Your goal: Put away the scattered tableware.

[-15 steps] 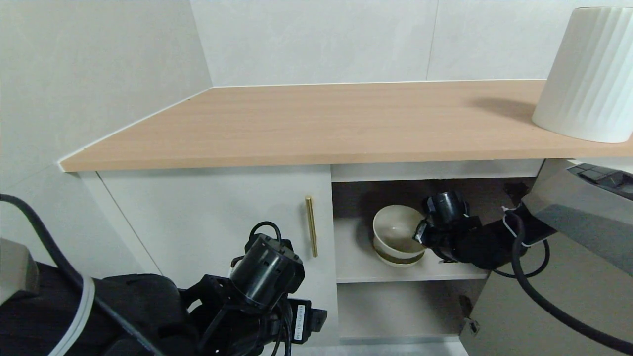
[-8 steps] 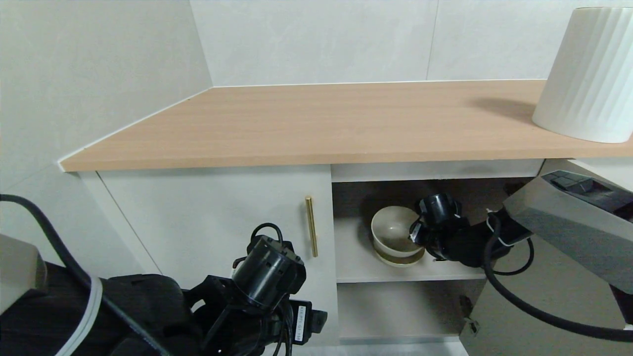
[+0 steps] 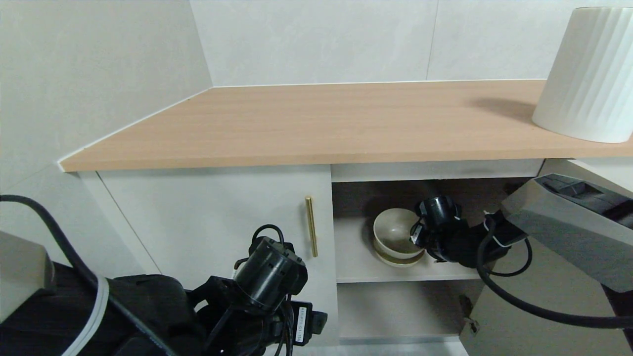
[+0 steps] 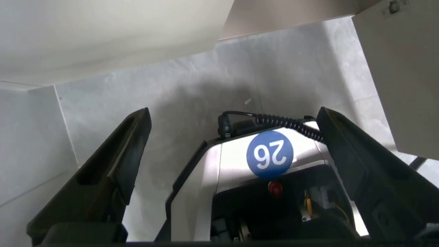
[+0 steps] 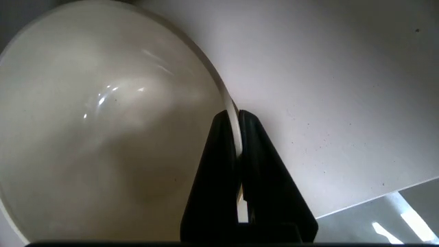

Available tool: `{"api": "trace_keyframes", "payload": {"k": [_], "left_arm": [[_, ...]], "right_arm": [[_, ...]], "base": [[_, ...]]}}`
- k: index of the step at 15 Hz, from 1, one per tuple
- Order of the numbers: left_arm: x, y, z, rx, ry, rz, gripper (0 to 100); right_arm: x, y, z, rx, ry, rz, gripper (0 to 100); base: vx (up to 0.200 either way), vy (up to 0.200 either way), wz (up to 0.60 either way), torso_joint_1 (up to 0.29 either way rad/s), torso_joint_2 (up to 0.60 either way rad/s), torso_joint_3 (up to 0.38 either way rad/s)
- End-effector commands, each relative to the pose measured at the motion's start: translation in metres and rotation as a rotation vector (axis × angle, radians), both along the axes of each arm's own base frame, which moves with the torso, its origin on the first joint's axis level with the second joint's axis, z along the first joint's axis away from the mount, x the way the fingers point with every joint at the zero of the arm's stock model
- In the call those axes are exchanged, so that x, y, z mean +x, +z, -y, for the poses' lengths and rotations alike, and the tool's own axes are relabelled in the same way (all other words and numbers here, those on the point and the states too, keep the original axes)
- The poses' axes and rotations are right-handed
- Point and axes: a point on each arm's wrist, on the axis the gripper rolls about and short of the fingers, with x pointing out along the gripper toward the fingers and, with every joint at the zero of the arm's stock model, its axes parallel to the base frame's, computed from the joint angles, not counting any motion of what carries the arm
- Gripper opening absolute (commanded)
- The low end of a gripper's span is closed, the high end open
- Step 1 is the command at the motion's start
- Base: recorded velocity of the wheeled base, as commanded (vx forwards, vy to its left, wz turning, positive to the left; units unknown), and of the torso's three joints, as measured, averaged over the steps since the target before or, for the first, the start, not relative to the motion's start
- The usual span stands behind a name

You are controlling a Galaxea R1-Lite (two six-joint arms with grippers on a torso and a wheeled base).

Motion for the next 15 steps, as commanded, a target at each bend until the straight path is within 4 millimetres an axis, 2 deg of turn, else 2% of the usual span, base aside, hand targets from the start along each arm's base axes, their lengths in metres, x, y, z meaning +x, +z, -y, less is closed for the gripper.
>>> {"api": "trace_keyframes", "payload": {"k": [1,10,11,15], "left_arm": [[0.0003,-0.0002,0.0003,0.000,0.001,0.000,100],[0.0003,-0.0002,0.0003,0.000,0.001,0.000,100],[0.0003,-0.0002,0.0003,-0.001,0.002,0.000,100],[0.0003,-0.0002,0.0003,-0.001,0.002,0.000,100]], "right_arm": [[0.0001,-0.0002,-0.0002,0.000,0.001,0.000,0],[0.0002,0.0002,-0.0024,-0.001,0.007,0.003,0],[-0.0008,0.0007,-0.0028,-0.002,0.009,0.001,100],[-0.0049,0.0047,-0.0062,0.001,0.018,0.004,100]], "base": [[0.000,0.000,0.00,0.000,0.00,0.000],[0.000,0.000,0.00,0.000,0.00,0.000],[0.000,0.000,0.00,0.000,0.00,0.000],[0.000,0.000,0.00,0.000,0.00,0.000]]}}
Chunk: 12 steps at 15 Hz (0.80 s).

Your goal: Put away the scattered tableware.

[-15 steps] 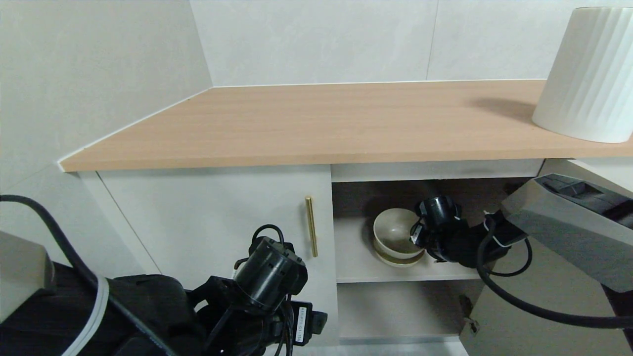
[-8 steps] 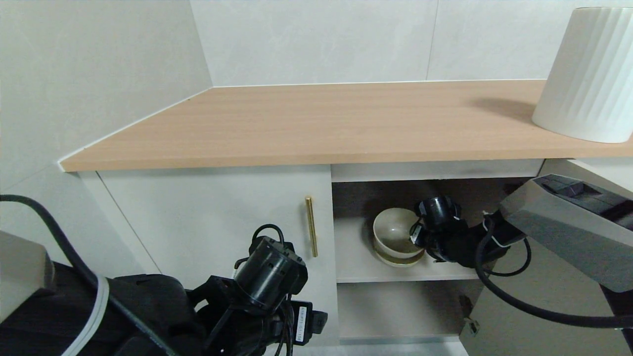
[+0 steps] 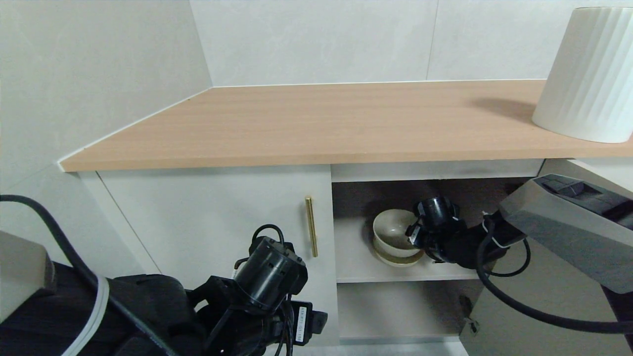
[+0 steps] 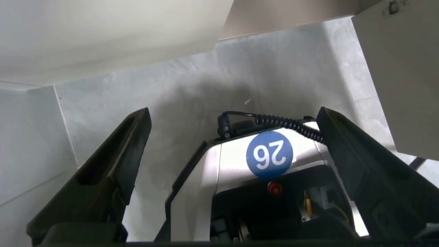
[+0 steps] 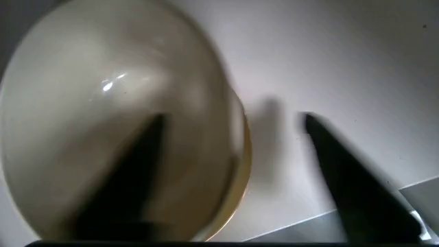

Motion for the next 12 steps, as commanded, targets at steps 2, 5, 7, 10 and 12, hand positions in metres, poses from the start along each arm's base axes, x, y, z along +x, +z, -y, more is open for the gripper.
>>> {"api": "trace_keyframes", "payload": {"k": [2,5,7,10,12], "left_arm": [[0.001,0.000,0.000,0.001,0.002,0.000,100],[0.001,0.003,-0.002,-0.006,0.009,0.008,100],[0.003,0.007,-0.007,-0.014,0.024,0.019,100],[-0.001,0.025,-0.024,-0.022,0.054,0.037,100],[-0.008,0.036,-0.039,-0.030,0.078,0.050,100]], "right_arm": [[-0.007,0.010,-0.004,0.005,0.015,0.011,100],[-0.052,0.040,-0.015,-0.009,0.163,-0.009,100],[-0.082,0.060,-0.019,-0.016,0.305,-0.016,100],[-0.131,0.081,-0.016,-0.088,0.492,-0.027,100],[-0.156,0.093,-0.010,-0.153,0.575,-0.017,100]], "base": [[0.000,0.000,0.00,0.000,0.00,0.000],[0.000,0.000,0.00,0.000,0.00,0.000],[0.000,0.000,0.00,0.000,0.00,0.000],[0.000,0.000,0.00,0.000,0.00,0.000],[0.000,0.000,0.00,0.000,0.00,0.000]]}}
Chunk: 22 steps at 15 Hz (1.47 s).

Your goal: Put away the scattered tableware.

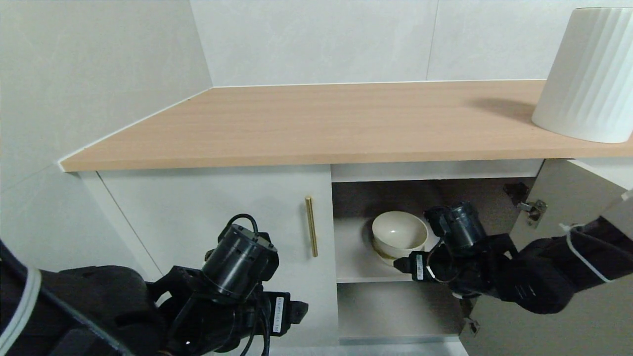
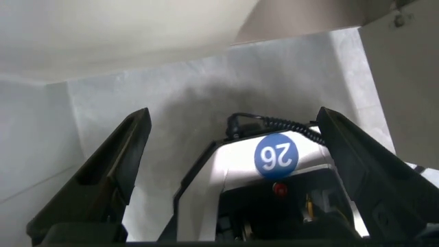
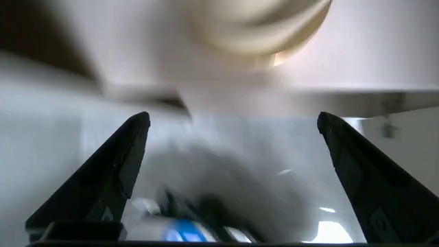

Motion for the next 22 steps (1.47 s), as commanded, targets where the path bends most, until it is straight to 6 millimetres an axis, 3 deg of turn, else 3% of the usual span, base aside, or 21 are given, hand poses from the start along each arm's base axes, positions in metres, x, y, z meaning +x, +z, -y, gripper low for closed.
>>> {"api": "trace_keyframes", "payload": {"k": [1,2,3,4,7,15,22], "left_arm": [[-0.011,0.019,-0.020,-0.033,0.036,0.051,100],[-0.018,0.024,-0.029,-0.041,0.048,0.071,100],[-0.019,0.025,-0.031,-0.043,0.049,0.077,100],[-0.026,0.033,-0.043,-0.034,0.041,0.115,100],[-0.031,0.040,-0.048,-0.032,0.030,0.140,100],[-0.025,0.031,-0.042,-0.010,0.023,0.112,100],[-0.025,0.029,-0.040,-0.002,0.018,0.103,100]], "right_arm": [[-0.044,0.037,0.006,-0.006,0.105,0.029,100],[-0.062,0.052,0.013,-0.017,0.137,-0.013,100],[-0.065,0.054,0.015,-0.017,0.145,-0.023,100],[-0.086,0.080,0.029,0.008,0.185,-0.050,100],[-0.112,0.105,0.050,0.006,0.183,-0.089,100],[-0.112,0.099,0.050,0.014,0.151,-0.137,100],[-0.111,0.096,0.050,0.005,0.148,-0.144,100]], "base": [[0.000,0.000,0.00,0.000,0.00,0.000],[0.000,0.000,0.00,0.000,0.00,0.000],[0.000,0.000,0.00,0.000,0.00,0.000],[0.000,0.000,0.00,0.000,0.00,0.000],[0.000,0.000,0.00,0.000,0.00,0.000],[0.000,0.000,0.00,0.000,0.00,0.000],[-0.200,0.000,0.00,0.003,0.00,0.002]]}}
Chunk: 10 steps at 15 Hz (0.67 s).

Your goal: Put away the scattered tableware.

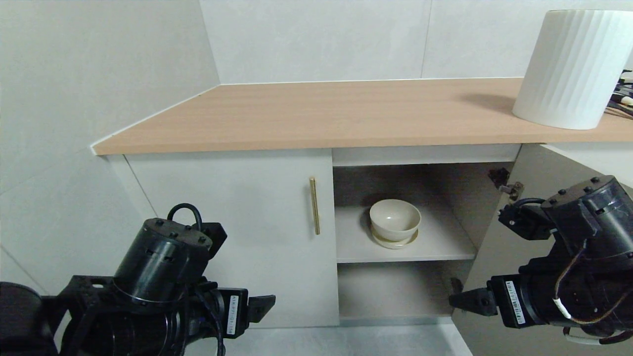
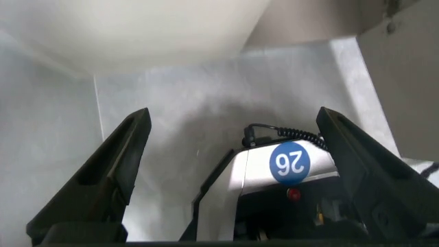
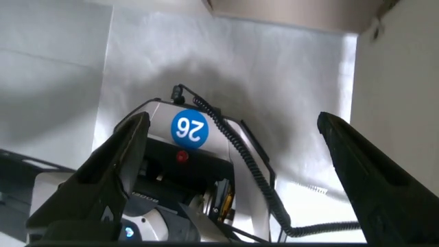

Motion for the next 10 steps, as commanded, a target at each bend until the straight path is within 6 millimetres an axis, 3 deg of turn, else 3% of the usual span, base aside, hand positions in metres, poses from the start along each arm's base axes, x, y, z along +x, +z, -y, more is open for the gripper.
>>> {"api": "trace_keyframes", "payload": {"k": [1,9,10], "left_arm": [[0.0002,-0.0015,0.0004,0.003,-0.001,-0.006,100],[0.0005,-0.0032,0.0010,0.009,-0.001,-0.011,100],[-0.0001,-0.0036,0.0015,0.010,-0.006,-0.013,100]], "right_arm": [[0.0007,-0.0020,-0.0006,-0.006,0.000,-0.007,100],[0.0005,-0.0035,-0.0004,-0.013,-0.001,-0.010,100],[0.0007,-0.0039,-0.0006,-0.013,-0.001,-0.011,100]], "base": [[-0.200,0.000,0.00,0.002,0.00,0.002],[-0.200,0.000,0.00,0.000,0.00,0.002],[0.000,0.000,0.00,0.000,0.00,0.000]]}}
